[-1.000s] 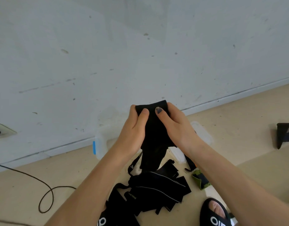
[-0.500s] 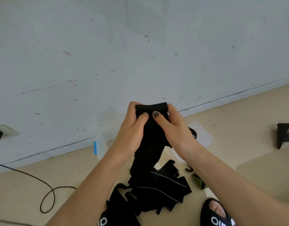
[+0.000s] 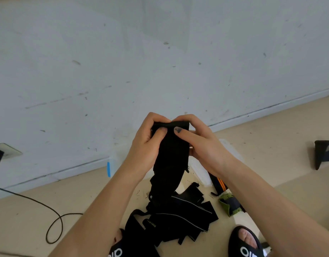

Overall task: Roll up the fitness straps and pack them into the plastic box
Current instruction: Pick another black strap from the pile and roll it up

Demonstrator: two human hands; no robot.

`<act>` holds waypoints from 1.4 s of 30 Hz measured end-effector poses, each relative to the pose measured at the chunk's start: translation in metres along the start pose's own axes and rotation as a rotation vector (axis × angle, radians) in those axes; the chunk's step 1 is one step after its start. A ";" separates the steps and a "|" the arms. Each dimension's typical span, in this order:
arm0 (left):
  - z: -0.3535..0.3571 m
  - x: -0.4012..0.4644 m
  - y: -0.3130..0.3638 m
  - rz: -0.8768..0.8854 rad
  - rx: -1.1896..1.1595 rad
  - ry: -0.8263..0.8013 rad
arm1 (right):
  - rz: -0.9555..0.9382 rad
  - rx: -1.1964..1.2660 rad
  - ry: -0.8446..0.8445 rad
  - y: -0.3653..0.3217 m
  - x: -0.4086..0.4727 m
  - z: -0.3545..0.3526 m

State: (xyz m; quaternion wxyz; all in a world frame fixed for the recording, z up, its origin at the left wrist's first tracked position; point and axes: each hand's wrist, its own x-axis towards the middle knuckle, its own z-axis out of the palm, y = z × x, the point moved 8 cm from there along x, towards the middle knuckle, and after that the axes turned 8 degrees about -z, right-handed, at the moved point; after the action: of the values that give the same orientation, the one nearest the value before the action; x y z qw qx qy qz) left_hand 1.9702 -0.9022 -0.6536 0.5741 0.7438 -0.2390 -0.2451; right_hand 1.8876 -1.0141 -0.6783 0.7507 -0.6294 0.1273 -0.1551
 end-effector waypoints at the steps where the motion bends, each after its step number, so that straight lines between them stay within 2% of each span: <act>1: 0.000 0.000 0.000 0.010 0.002 -0.005 | 0.005 -0.005 0.018 0.001 0.000 -0.001; 5: 0.004 0.000 0.000 0.016 -0.005 -0.033 | -0.021 -0.052 0.080 0.003 0.002 -0.004; 15: 0.003 0.001 -0.005 -0.043 -0.147 -0.093 | -0.082 -0.009 0.037 0.001 0.000 -0.003; 23: 0.002 -0.003 -0.001 0.002 0.018 -0.077 | -0.072 -0.189 -0.009 -0.003 0.007 -0.014; 28: 0.000 -0.002 0.002 0.047 0.148 -0.107 | -0.116 -0.124 -0.021 -0.005 0.004 -0.013; 39: 0.000 -0.006 0.005 0.106 0.114 -0.070 | -0.032 -0.121 -0.034 -0.002 0.003 -0.012; 42: 0.001 -0.006 0.004 0.124 0.105 -0.068 | -0.060 -0.180 -0.029 -0.005 0.004 -0.012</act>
State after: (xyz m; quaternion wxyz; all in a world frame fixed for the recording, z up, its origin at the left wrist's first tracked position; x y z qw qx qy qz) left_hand 1.9653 -0.8999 -0.6495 0.5399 0.7478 -0.3166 -0.2215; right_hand 1.8857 -1.0275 -0.6756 0.6880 -0.6999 0.1110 -0.1564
